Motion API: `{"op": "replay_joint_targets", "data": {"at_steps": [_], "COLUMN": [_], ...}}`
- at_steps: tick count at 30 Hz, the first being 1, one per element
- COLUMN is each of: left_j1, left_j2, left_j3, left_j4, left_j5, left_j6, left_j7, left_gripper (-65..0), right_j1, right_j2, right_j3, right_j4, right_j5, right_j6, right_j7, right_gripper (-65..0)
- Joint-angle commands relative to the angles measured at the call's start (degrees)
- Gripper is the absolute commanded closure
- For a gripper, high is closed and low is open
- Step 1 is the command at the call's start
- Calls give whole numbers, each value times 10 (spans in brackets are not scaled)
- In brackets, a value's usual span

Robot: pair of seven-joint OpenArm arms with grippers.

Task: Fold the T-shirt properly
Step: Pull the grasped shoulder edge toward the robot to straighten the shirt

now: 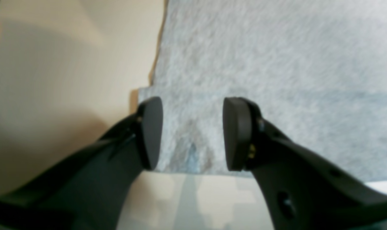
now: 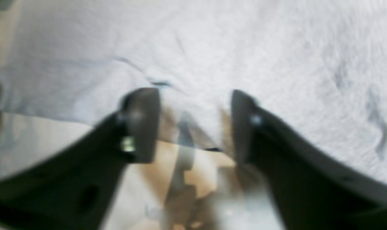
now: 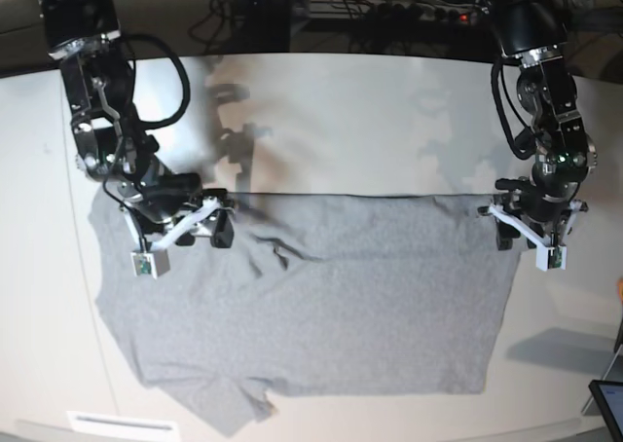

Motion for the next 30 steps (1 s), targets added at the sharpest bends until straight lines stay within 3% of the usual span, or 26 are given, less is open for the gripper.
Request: {"op": "replay_joint_targets", "data": {"at_steps": [1, 9, 16, 18, 20, 22, 23, 26, 30], "left_j1": [-7, -1, -7, -3, -3, -3, -3, -4, -7], "left_j2": [-2, 3, 4, 14, 18, 18, 18, 18, 17], "left_j3": [-3, 2, 2, 1, 1, 1, 1, 1, 2], "left_j4": [8, -6, -97, -96, -96, -99, -101, -123, -200], "left_j5": [4, 25, 25, 25, 25, 28, 29, 29, 30], "left_j6": [0, -1, -3, -11, -12, -12, -12, -12, -12], "left_j7": [-13, -58, -133, -148, -165, -199, -218, -297, -414], "left_gripper": [-306, -311, -296, -195, -37, 0, -2, 0, 0], "right_j1": [1, -15, -15, -15, -15, -15, -14, -6, 10], "right_j2": [5, 11, -11, -16, -17, -17, -17, -17, -15], "right_j3": [3, 4, 4, 4, 4, 4, 4, 4, 5], "right_j4": [17, -11, -15, -15, -15, -17, -18, -51, -108], "right_j5": [1, -7, -174, -205, -216, -216, -217, -220, -220], "right_j6": [4, 3, 5, 6, 6, 6, 6, 6, 6], "right_j7": [9, 14, 15, 25, 57, 83, 88, 95, 107], "right_gripper": [-419, -419, -416, -361, -223, -48, 0, -30, 0]}}
